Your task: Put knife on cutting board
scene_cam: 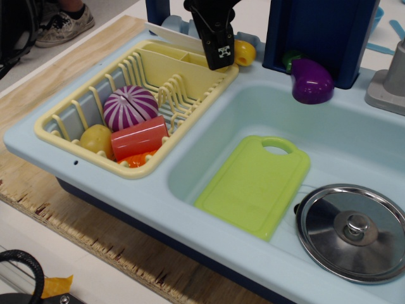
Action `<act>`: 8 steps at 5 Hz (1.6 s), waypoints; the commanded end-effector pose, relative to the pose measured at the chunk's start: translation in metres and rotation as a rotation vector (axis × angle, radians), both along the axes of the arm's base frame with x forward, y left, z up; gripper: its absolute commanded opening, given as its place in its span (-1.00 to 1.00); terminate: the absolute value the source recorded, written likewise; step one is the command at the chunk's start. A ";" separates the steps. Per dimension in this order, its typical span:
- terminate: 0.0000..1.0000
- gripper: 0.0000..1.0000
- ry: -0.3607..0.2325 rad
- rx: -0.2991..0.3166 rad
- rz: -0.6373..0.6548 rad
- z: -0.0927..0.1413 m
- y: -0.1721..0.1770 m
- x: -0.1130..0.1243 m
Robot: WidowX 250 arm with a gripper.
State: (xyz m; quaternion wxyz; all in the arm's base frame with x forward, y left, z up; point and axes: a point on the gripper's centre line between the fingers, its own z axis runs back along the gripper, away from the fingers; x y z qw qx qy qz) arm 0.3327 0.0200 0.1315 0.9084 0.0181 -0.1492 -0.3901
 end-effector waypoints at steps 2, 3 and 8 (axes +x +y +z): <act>-1.00 -1.00 0.007 0.063 0.100 0.030 -0.021 -0.018; -1.00 -1.00 -0.004 0.035 0.211 0.043 -0.026 -0.036; -1.00 -1.00 0.009 -0.124 0.516 0.016 -0.089 -0.045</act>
